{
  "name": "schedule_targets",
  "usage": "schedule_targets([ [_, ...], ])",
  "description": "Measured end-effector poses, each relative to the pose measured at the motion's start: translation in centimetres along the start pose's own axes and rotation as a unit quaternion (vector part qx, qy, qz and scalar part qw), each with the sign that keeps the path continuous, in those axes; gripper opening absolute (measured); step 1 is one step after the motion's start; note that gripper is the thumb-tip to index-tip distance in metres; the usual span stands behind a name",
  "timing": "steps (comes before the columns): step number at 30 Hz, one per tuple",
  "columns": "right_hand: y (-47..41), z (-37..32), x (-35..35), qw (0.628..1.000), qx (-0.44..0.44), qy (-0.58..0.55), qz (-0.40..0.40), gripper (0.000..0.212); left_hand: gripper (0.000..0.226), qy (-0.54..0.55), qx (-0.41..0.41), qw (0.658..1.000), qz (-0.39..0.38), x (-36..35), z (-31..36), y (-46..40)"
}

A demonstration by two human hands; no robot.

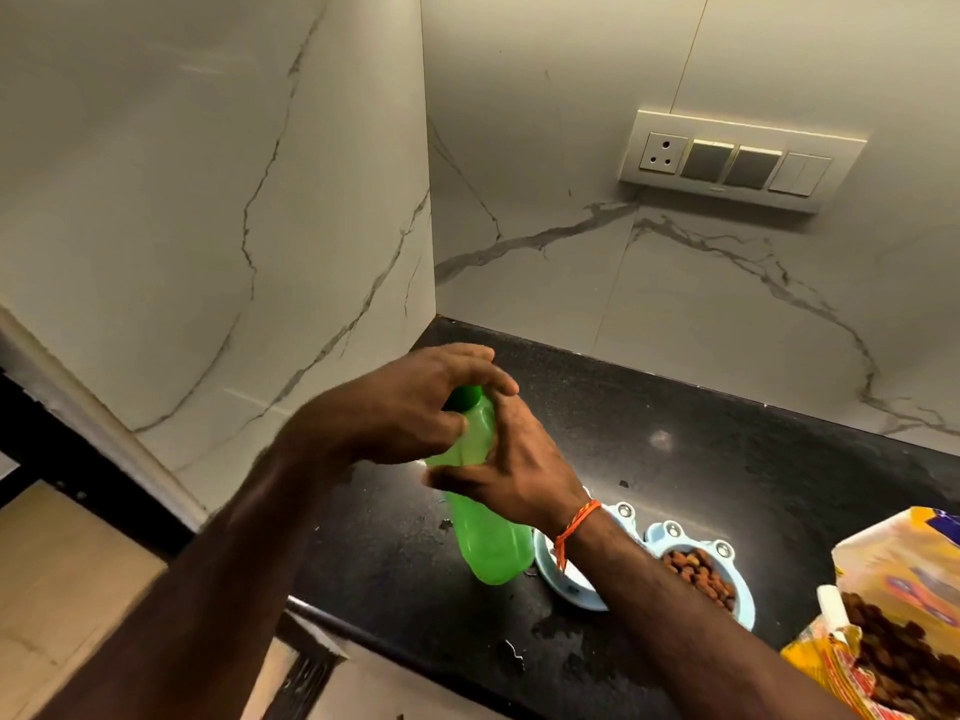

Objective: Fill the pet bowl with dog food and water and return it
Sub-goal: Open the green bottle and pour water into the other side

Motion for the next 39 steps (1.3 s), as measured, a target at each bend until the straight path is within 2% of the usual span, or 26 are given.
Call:
schedule_targets([
  [4,0.5,-0.2,0.4,0.998,0.009,0.054,-0.012,0.105,0.032,-0.01,0.07,0.995,0.072,1.6,0.2,-0.1],
  [5,0.6,-0.2,0.6,0.998,0.015,0.068,-0.009,0.104,0.035,-0.018,0.1,0.989,0.104,1.6,0.2,-0.2],
  [7,0.7,-0.4,1.1,0.995,0.025,0.1,-0.009,0.107,0.064,-0.057,0.171,0.968,0.176,1.4,0.0,-0.6],
  [9,0.8,-0.6,1.6,0.992,0.03,0.122,-0.007,0.109,0.089,-0.093,0.22,0.948,0.212,1.1,-0.1,-0.9],
  [11,0.9,-0.8,2.2,0.99,0.035,0.135,-0.002,0.108,0.088,-0.074,0.192,0.959,0.197,0.8,-0.2,-1.1],
  [13,0.9,-0.9,2.7,0.989,0.041,0.14,0.005,0.105,0.071,-0.008,0.07,0.993,0.099,0.7,-0.1,-1.3],
  [14,1.0,-0.8,2.9,0.989,0.039,0.142,0.009,0.104,0.067,0.04,0.018,0.998,0.036,0.8,0.3,-1.0],
  [16,1.1,-0.7,3.4,0.988,0.033,0.152,0.008,0.107,0.064,0.115,-0.018,0.993,-0.038,1.1,0.3,-0.9],
  [19,1.5,-0.5,3.8,0.987,0.026,0.159,0.0,0.108,0.048,0.131,0.01,0.991,-0.02,1.8,-0.1,-1.3],
  [22,2.0,-0.4,3.8,0.986,0.032,0.166,-0.004,0.105,0.034,0.134,0.073,0.988,-0.004,1.6,0.1,-1.7],
  [24,2.3,-0.3,3.9,0.984,0.03,0.175,-0.004,0.104,0.042,0.092,0.134,0.987,0.015,1.2,0.5,-2.0],
  [26,2.5,-0.2,4.1,0.981,0.022,0.193,-0.003,0.106,0.062,0.011,0.192,0.98,0.048,0.9,1.0,-2.4],
  [28,2.8,-0.1,4.4,0.98,0.015,0.2,-0.002,0.107,0.082,-0.059,0.208,0.972,0.089,0.4,1.0,-2.9],
  [30,3.1,0.0,4.8,0.98,0.016,0.198,0.004,0.105,0.078,-0.045,0.131,0.986,0.089,-0.1,1.1,-3.3],
  [33,3.6,0.4,5.5,0.98,0.005,0.199,0.003,0.107,0.057,0.071,-0.025,0.996,-0.037,-0.6,1.6,-3.0],
  [35,4.0,0.7,5.9,0.979,0.0,0.203,0.001,0.108,0.045,0.126,-0.056,0.989,-0.044,-0.6,1.2,-3.2],
  [39,4.9,1.0,6.8,0.981,-0.016,0.193,0.0,0.105,0.037,0.253,-0.053,0.966,0.016,-1.3,0.6,-4.1],
])
Point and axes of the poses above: each hand's wrist, its own y-axis away from the middle knuckle, its own x-axis out of the back of the hand, z = x × y, the point moved 2 cm from there along -y, towards the middle knuckle, and after that the axes turned 3 degrees about x, right-handed, at the moved point
